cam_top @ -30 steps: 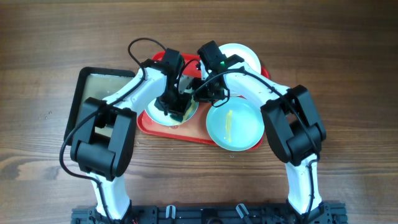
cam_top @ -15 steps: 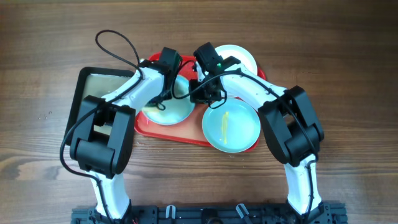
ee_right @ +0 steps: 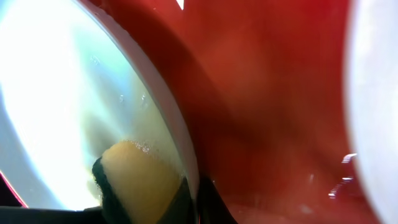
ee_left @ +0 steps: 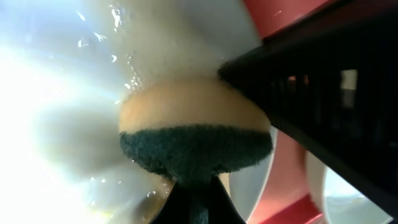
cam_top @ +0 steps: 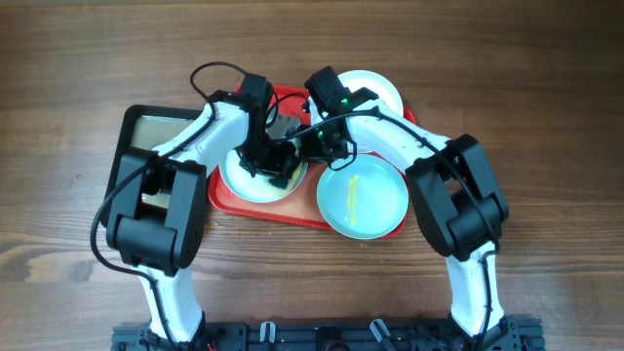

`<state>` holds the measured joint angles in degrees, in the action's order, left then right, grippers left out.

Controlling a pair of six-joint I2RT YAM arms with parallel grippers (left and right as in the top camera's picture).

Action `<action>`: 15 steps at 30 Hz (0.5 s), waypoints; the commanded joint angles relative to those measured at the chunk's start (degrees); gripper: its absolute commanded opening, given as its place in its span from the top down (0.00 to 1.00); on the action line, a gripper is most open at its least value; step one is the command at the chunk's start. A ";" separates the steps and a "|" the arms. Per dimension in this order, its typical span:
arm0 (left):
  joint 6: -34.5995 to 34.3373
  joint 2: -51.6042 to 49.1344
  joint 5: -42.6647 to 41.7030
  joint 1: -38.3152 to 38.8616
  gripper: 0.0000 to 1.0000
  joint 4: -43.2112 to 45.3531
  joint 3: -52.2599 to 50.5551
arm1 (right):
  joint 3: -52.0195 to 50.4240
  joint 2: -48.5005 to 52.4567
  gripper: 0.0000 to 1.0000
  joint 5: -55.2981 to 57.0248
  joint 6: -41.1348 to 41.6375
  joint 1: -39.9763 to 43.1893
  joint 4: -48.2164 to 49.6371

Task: Clean dirty plates on tray and stack at the side
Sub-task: 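Scrub the light-blue plate with the sponge while the right gripper holds it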

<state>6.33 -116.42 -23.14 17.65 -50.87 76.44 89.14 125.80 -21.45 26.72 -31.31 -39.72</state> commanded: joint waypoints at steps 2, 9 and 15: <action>-18.18 -2.21 39.15 0.17 0.96 -1.70 -1.38 | -0.66 1.51 0.96 0.35 -1.22 -0.28 0.04; -40.28 -2.21 48.50 0.24 0.96 3.26 -1.36 | -0.66 1.51 0.96 0.37 -1.22 -0.28 0.04; -17.94 -2.21 4.20 0.24 0.96 18.25 -1.31 | -0.66 1.51 0.96 0.37 -1.29 -0.28 0.24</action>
<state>-24.97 -115.50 10.61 17.78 -37.71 76.05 89.14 125.80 -20.95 26.98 -31.22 -39.35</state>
